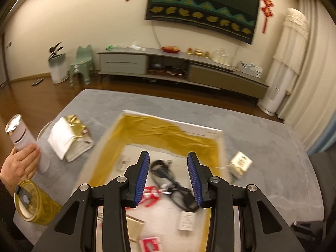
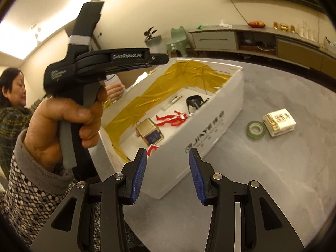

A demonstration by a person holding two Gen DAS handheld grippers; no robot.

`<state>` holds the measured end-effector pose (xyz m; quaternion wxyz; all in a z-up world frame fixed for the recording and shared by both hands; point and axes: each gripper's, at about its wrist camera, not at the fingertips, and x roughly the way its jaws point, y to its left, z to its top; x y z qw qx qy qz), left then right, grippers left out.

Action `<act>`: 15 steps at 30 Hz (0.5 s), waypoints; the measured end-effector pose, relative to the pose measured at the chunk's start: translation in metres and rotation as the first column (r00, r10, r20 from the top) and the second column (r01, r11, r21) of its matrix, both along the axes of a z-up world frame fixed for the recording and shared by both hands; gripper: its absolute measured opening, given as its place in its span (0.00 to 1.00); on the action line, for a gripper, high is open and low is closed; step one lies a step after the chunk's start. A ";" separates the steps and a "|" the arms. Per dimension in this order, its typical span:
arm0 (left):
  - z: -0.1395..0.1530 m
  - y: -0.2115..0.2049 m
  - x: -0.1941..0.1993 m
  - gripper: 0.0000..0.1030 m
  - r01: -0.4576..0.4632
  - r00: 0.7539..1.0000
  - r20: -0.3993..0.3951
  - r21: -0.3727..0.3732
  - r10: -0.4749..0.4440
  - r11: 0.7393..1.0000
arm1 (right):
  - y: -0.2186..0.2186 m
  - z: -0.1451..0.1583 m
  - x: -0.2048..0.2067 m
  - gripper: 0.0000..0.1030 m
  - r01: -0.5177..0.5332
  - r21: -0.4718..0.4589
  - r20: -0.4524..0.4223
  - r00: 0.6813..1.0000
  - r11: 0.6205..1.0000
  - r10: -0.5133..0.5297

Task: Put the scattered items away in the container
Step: 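Move both tools back toward the tissue pack and green tape roll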

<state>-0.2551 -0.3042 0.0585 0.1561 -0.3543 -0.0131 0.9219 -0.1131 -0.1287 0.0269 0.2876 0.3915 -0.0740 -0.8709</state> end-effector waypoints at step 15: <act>-0.010 0.092 0.040 0.38 0.200 0.980 0.029 -0.061 -0.198 0.978 | 0.073 -0.039 -0.026 0.43 0.191 0.014 0.086 0.978 0.981 -0.192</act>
